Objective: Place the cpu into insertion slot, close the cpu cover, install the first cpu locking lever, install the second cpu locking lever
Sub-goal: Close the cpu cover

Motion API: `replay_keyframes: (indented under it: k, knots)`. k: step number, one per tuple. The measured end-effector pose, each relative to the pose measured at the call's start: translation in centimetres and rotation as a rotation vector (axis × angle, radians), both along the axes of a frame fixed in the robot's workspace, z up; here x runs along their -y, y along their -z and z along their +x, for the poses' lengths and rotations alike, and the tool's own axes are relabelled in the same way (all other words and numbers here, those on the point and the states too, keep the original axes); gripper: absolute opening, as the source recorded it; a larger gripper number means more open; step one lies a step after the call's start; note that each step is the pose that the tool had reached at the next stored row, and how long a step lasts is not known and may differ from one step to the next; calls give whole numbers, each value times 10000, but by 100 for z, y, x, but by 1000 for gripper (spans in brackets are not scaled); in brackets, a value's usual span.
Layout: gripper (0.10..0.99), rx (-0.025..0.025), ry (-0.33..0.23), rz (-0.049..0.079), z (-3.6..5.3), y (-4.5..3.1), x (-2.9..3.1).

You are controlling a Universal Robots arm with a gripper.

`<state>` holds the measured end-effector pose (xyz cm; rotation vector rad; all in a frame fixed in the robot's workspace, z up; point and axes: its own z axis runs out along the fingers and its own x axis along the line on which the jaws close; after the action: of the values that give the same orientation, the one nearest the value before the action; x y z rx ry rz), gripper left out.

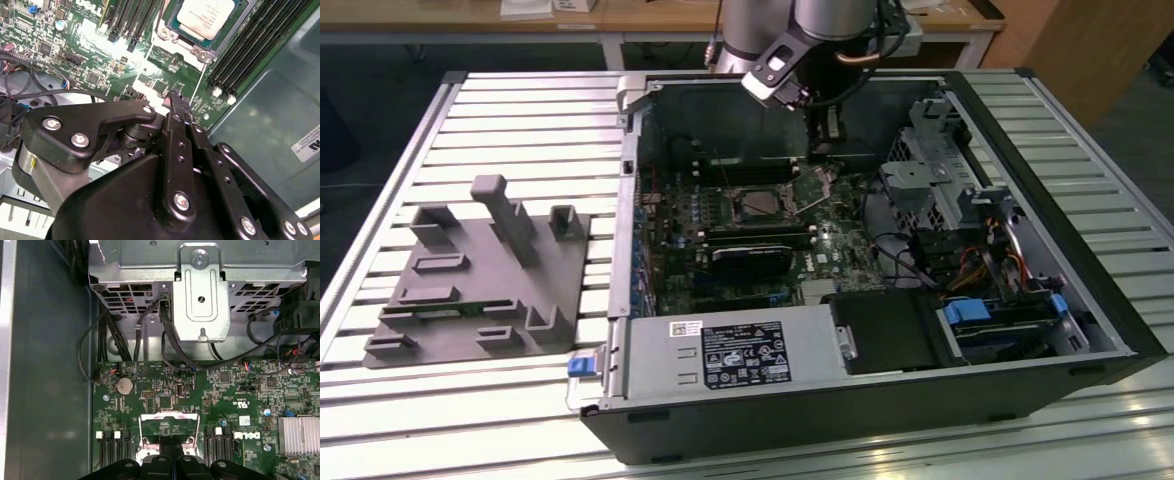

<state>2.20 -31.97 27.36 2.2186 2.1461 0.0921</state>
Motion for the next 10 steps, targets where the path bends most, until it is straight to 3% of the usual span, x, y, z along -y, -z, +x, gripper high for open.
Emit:
replay_keyframes:
  k: [10]
  knots:
    - [106,0,1,0,0,91,0]
